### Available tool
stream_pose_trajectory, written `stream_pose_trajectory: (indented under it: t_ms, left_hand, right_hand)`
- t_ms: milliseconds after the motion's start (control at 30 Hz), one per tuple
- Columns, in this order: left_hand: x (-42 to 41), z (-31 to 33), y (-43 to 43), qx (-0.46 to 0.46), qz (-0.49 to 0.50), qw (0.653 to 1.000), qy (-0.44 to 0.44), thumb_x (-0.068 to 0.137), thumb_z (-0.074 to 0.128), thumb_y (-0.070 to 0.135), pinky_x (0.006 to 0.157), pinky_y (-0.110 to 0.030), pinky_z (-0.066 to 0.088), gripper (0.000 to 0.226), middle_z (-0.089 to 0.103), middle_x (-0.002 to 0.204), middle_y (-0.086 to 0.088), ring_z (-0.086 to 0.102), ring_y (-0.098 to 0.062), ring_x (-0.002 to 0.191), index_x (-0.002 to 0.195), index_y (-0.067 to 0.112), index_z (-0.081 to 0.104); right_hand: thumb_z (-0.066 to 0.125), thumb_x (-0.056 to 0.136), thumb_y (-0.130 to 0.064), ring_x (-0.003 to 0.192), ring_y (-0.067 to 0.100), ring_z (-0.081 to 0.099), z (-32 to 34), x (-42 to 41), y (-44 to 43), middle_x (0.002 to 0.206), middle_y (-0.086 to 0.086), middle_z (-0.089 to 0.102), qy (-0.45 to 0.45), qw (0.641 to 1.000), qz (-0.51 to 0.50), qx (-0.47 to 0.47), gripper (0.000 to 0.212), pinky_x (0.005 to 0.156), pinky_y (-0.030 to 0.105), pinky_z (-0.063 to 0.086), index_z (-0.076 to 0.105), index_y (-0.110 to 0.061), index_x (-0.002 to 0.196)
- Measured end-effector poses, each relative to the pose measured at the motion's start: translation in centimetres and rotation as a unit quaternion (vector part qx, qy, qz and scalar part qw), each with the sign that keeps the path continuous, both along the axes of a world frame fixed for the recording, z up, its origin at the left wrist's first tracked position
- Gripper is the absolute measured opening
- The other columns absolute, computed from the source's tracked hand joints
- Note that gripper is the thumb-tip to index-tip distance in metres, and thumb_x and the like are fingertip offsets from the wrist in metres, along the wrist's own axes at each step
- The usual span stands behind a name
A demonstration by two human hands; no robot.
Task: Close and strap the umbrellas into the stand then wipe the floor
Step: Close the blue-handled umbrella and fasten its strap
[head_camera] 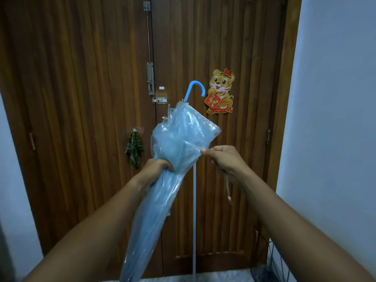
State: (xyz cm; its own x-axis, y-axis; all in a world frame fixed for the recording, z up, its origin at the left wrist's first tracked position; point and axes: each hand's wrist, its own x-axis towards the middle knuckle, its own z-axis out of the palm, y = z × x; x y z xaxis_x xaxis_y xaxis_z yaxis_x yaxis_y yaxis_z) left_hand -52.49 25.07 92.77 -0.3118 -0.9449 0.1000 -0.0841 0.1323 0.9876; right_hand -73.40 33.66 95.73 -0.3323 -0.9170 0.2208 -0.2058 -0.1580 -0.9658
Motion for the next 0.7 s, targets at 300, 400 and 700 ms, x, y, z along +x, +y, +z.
stream_pose_trajectory:
  t_ms: [300, 400, 700]
  left_hand:
    - [-1.1, 0.1, 2.3, 0.092, -0.088, 0.989, 0.07, 0.078, 0.049, -0.004, 0.058, -0.032, 0.055, 0.02, 0.066, 0.065, -0.018, 0.064, -0.029, 0.053, 0.072, -0.004, 0.067]
    - [-2.0, 0.5, 3.1, 0.11, -0.136, 0.979, 0.101, 0.075, 0.049, -0.01, 0.058, -0.031, 0.058, 0.022, 0.069, 0.066, -0.017, 0.067, -0.028, 0.058, 0.075, -0.004, 0.07]
    - [-2.0, 0.5, 3.7, 0.162, -0.341, 0.908, 0.184, 0.075, 0.036, -0.007, 0.072, -0.054, 0.059, 0.058, 0.063, 0.101, -0.027, 0.069, -0.041, 0.078, 0.131, -0.005, 0.05]
  right_hand:
    - [0.081, 0.077, -0.05, 0.037, 0.006, 0.025, -0.5, 0.6, -0.1, 0.047, -0.01, 0.045, -0.07, 0.996, 0.052, -0.01, 0.034, 0.038, 0.02, 0.02, 0.062, -0.023, 0.069]
    - [0.072, 0.084, -0.054, 0.044, 0.006, 0.025, -0.8, 0.2, -0.1, 0.052, -0.011, 0.051, -0.1, 0.987, 0.125, 0.017, 0.029, 0.048, 0.022, 0.015, 0.068, -0.025, 0.082]
    - [0.081, 0.076, -0.028, 0.052, 0.011, 0.06, -0.1, 0.2, -0.6, 0.074, 0.001, 0.069, -0.143, 0.965, 0.218, -0.031, 0.03, 0.042, 0.02, 0.046, 0.068, -0.015, 0.1]
